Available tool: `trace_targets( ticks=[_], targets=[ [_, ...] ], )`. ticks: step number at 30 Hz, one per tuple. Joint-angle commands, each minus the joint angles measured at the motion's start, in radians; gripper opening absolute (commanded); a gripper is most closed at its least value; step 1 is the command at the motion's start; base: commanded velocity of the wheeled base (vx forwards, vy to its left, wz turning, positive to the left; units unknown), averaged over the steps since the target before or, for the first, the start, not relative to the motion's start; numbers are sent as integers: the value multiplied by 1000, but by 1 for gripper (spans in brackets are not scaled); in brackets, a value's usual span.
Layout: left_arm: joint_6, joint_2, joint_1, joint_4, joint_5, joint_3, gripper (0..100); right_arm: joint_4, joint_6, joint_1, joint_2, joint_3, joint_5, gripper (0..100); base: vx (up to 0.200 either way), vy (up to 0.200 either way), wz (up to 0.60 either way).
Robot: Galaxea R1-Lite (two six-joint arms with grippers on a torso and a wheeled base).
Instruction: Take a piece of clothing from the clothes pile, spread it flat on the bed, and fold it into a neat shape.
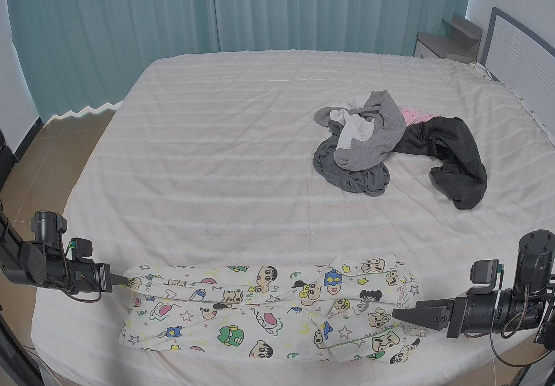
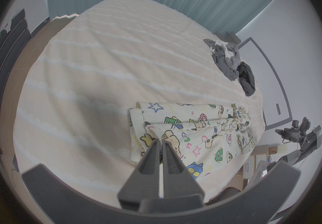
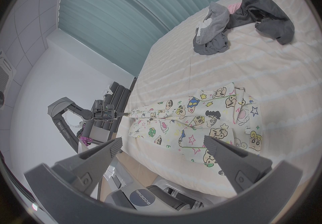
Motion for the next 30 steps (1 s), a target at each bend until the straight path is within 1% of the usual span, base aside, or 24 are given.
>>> trace_targets(
  ticks=[1, 4, 7, 8, 14, 19, 20, 25, 26, 30],
  targets=[
    [23, 34, 19, 1, 1, 15, 0, 0, 0, 1, 0, 2, 1, 100, 0, 0, 0],
    [59, 65, 22, 1, 1, 29, 0, 0, 0, 1, 0, 2, 1, 100, 0, 0, 0],
    [62, 68, 22, -1, 1, 29, 0, 0, 0, 1, 0, 2, 1, 100, 0, 0, 0],
    [81, 94, 21, -1, 1, 41, 0, 0, 0, 1, 0, 2, 1, 100, 0, 0, 0],
    [84, 128, 21, -8, 1, 43, 0, 0, 0, 1, 0, 2, 2, 100, 0, 0, 0],
    [85, 166, 22, -56, 4, 61, 0, 0, 0, 1, 2, 2, 2, 100, 0, 0, 0],
    [84, 184, 22, -91, 8, 70, 0, 0, 0, 1, 2, 2, 2, 100, 0, 0, 0],
    [82, 232, 22, -172, 13, 96, 0, 0, 0, 1, 0, 2, 2, 100, 0, 0, 0],
    [82, 237, 22, -180, 13, 98, 100, 0, 0, 1, 0, 3, 2, 100, 0, 0, 0],
    [81, 235, 27, -183, 11, 112, 100, 1, -2, 1, 0, 3, 2, 100, 0, 0, 0]
  ],
)
